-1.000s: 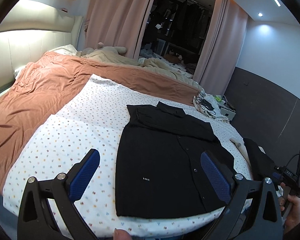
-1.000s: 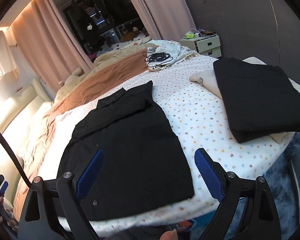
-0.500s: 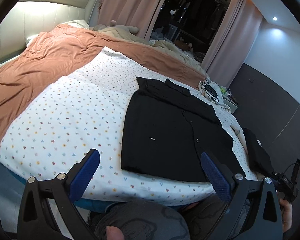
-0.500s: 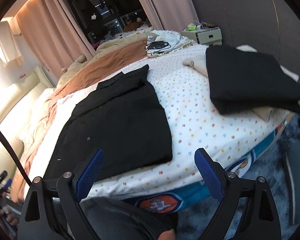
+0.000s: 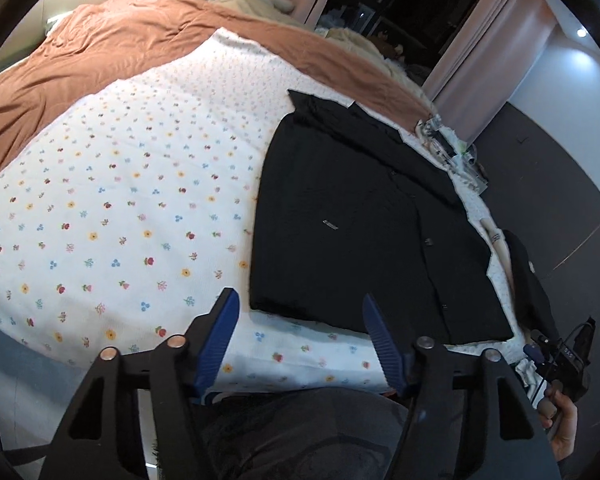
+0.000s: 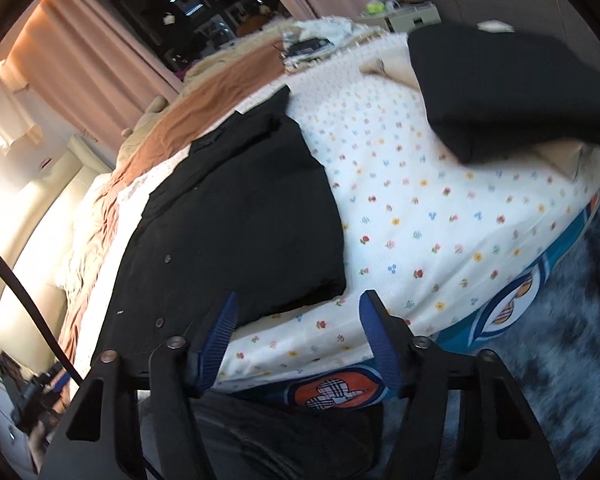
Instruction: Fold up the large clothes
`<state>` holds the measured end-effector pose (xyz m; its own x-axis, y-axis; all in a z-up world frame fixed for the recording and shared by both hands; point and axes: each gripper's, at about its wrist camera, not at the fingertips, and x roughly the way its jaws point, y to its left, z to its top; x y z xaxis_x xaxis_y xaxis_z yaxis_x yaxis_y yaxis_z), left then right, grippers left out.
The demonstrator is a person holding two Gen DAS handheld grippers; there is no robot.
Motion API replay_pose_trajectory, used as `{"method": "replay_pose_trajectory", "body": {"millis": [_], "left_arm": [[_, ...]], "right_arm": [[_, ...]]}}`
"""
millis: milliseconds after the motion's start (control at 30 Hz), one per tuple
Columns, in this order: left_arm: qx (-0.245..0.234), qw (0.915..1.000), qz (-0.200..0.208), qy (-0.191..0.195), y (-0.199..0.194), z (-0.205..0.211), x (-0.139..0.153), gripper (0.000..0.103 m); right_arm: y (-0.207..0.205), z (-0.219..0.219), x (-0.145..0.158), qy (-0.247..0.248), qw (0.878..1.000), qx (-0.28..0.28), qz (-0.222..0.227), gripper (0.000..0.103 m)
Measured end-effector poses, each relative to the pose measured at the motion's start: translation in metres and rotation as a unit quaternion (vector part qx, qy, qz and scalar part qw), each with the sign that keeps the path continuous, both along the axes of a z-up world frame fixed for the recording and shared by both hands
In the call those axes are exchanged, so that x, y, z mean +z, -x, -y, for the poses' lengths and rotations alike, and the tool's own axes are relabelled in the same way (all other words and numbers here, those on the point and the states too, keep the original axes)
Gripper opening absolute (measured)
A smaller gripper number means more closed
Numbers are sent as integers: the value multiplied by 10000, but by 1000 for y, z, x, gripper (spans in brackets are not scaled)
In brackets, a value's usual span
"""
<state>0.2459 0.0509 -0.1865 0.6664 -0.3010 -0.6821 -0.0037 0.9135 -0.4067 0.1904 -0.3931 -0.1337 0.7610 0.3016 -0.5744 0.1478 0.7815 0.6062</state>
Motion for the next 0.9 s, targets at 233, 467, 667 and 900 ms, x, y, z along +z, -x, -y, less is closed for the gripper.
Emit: {"method": "replay_pose_trajectory", "body": {"millis": [233, 467, 667, 900], "left_arm": [[-45, 9984, -480, 284, -33, -10, -33, 48], [-136, 9949, -842, 540, -53, -12, -49, 42], [-176, 9915, -1054, 744, -68, -11, -55, 36], [-277, 9879, -1177, 975, -83, -9, -60, 35]], "right_arm": [[-30, -4, -17, -360, 9991, 55, -236, 59], [-56, -7, -29, -758, 9959, 194, -459, 59], [-74, -13, -31, -668, 9957, 166, -619, 59], [-95, -18, -36, -1045, 9927, 186, -572, 59]]}}
